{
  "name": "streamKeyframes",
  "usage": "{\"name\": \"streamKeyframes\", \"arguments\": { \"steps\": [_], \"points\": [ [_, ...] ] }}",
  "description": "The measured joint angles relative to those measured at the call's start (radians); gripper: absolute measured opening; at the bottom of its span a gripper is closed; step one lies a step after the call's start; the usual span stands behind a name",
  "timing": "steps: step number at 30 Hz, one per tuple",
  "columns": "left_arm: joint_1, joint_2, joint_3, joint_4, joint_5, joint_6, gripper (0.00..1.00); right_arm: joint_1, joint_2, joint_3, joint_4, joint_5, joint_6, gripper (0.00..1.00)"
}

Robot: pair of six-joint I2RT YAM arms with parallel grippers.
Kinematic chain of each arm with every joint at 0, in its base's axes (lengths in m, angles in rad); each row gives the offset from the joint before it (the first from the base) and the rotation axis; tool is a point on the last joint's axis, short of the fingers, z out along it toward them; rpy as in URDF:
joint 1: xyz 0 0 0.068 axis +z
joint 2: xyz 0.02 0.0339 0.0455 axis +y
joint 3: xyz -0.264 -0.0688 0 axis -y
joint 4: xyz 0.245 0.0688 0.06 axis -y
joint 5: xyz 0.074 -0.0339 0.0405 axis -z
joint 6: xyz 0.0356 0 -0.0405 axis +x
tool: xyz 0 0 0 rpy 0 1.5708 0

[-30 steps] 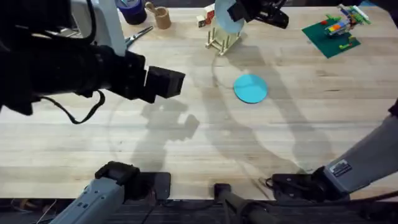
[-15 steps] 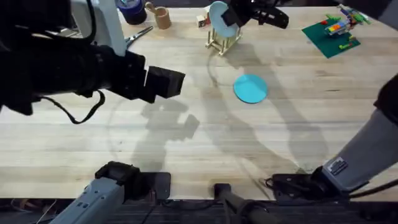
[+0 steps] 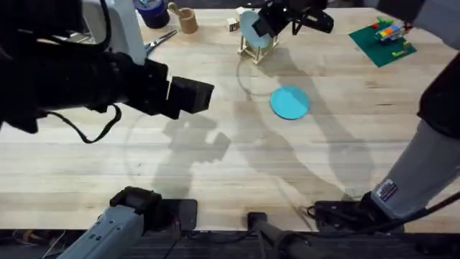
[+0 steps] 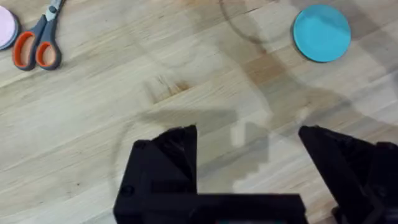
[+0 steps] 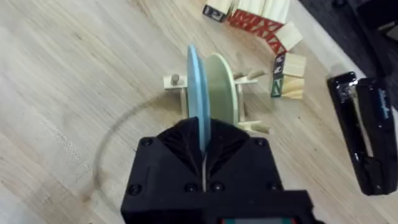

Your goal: Pick up the plates from the table one by one and place each into a slot on the dish rack.

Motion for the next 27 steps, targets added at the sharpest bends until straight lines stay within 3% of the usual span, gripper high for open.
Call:
{"name": "streamKeyframes", "arguments": {
  "steps": [17, 27],
  "points": [
    [0.0, 0.0, 0.0, 0.0, 0.0, 0.0, 0.995, 0.0, 0.006, 0.0, 0.014, -0.002, 0.0, 0.03],
    [0.0, 0.0, 0.0, 0.0, 0.0, 0.0, 0.995, 0.0, 0.006, 0.0, 0.019, -0.003, 0.004, 0.19]
  ]
}}
